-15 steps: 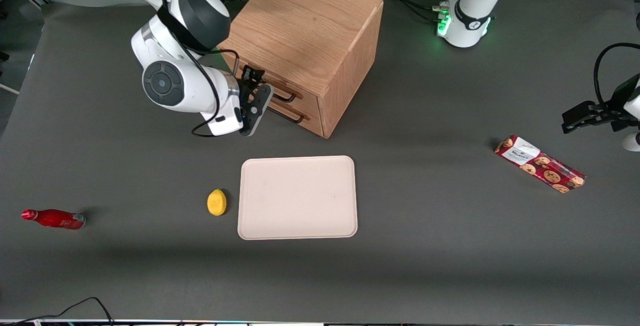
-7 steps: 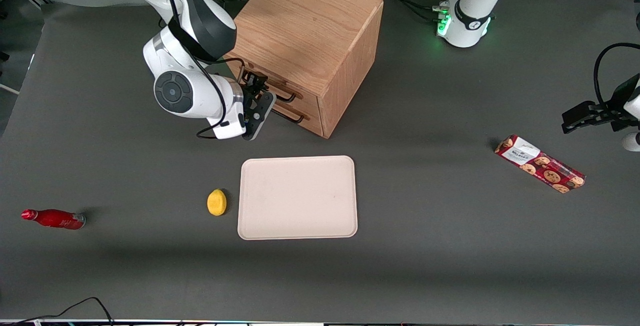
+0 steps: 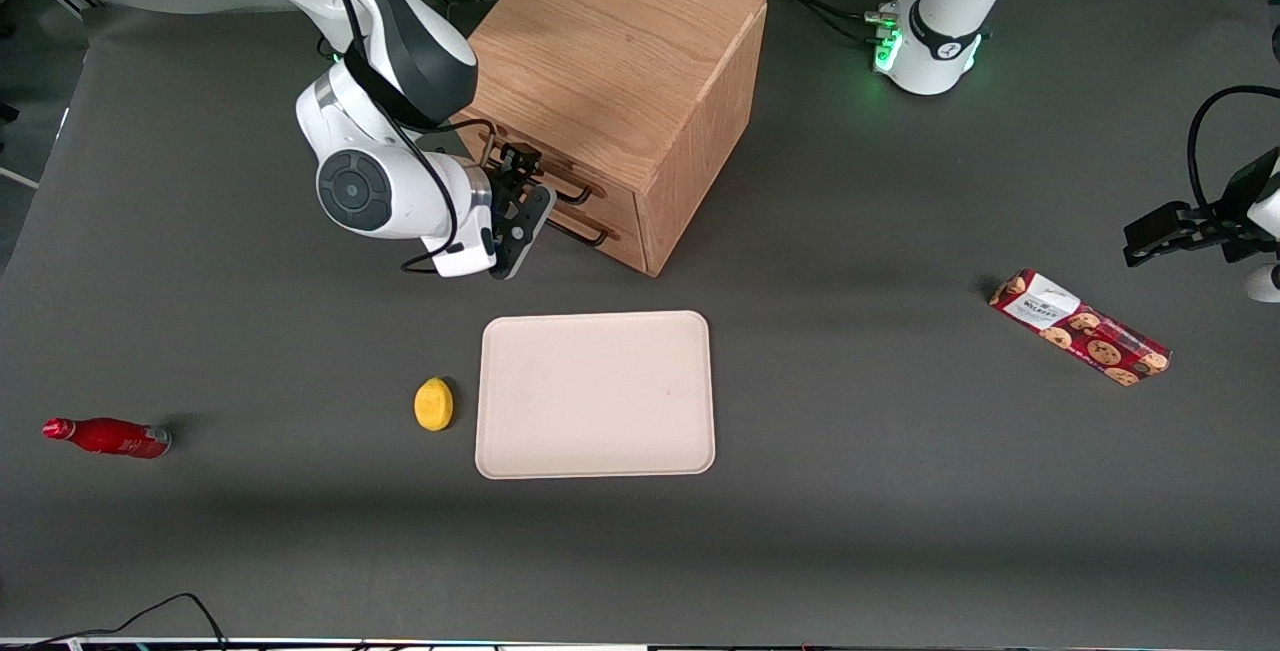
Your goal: Open upper drawer
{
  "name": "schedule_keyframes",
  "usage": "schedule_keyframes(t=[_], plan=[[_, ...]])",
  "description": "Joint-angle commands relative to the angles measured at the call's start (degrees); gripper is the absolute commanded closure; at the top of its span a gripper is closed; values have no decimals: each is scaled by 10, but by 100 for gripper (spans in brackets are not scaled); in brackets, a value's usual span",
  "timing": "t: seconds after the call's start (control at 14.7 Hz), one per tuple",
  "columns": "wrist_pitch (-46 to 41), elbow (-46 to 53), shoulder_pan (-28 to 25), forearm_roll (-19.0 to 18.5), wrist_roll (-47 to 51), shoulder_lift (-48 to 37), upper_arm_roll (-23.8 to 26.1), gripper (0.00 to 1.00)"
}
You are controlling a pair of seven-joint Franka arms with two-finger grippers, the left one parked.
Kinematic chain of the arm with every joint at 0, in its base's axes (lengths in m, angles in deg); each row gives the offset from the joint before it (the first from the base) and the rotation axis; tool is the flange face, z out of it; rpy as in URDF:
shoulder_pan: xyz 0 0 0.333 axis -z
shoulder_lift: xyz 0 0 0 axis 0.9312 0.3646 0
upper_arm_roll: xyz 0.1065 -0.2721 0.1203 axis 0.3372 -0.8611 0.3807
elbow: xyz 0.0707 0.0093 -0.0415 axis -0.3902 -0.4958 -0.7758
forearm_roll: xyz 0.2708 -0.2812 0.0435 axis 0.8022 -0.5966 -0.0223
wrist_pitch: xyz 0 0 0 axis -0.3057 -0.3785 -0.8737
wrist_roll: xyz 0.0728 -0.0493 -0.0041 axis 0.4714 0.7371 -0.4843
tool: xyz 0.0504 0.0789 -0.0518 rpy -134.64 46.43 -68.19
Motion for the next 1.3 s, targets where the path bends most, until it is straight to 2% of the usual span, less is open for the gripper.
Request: schedule_keyframes(t=[0.0, 0.48, 0.82, 1.23], plan=[[15, -19, 1, 16, 12, -16, 2, 0], [57, -24, 7, 2, 7, -1, -2, 0], [58, 13, 11, -34, 6, 29, -11, 0], [51, 53, 12, -40, -26, 47, -66, 0]])
